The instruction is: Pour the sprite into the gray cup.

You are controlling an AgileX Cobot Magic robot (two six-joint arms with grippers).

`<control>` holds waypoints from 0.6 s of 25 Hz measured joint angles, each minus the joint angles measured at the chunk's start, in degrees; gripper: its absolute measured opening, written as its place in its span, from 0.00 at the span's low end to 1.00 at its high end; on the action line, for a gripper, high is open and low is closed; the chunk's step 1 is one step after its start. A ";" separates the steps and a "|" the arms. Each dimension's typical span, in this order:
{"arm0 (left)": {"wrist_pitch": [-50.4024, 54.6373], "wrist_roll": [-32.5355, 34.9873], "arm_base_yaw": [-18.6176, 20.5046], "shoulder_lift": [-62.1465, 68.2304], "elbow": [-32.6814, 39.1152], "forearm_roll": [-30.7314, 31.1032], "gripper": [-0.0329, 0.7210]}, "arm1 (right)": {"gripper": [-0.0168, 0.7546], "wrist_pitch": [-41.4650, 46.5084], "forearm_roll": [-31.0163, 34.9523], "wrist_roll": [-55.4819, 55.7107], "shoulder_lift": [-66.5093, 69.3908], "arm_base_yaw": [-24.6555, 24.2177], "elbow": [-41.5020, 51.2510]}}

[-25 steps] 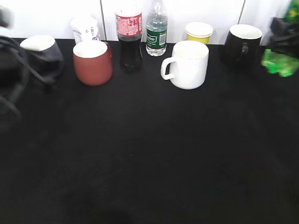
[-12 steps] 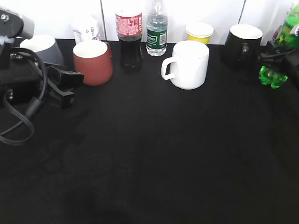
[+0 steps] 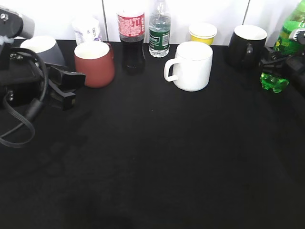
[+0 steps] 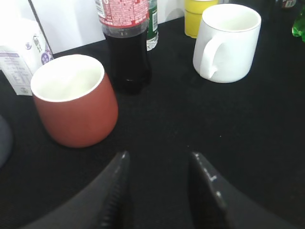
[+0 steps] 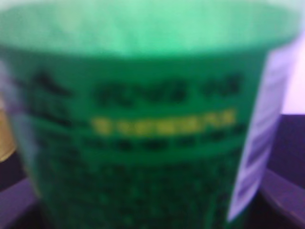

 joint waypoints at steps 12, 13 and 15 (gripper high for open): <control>0.21 0.00 0.00 -0.18 0.00 -0.03 0.46 | 0.79 -1.04 0.88 -0.65 -12.82 0.00 17.59; 0.36 0.00 0.00 -0.82 0.00 -0.03 0.46 | 0.79 1.97 0.77 -0.65 -16.59 0.00 19.02; 1.67 0.00 0.00 -2.35 0.00 -0.03 0.46 | 0.79 15.09 -2.44 0.02 -25.16 0.00 19.50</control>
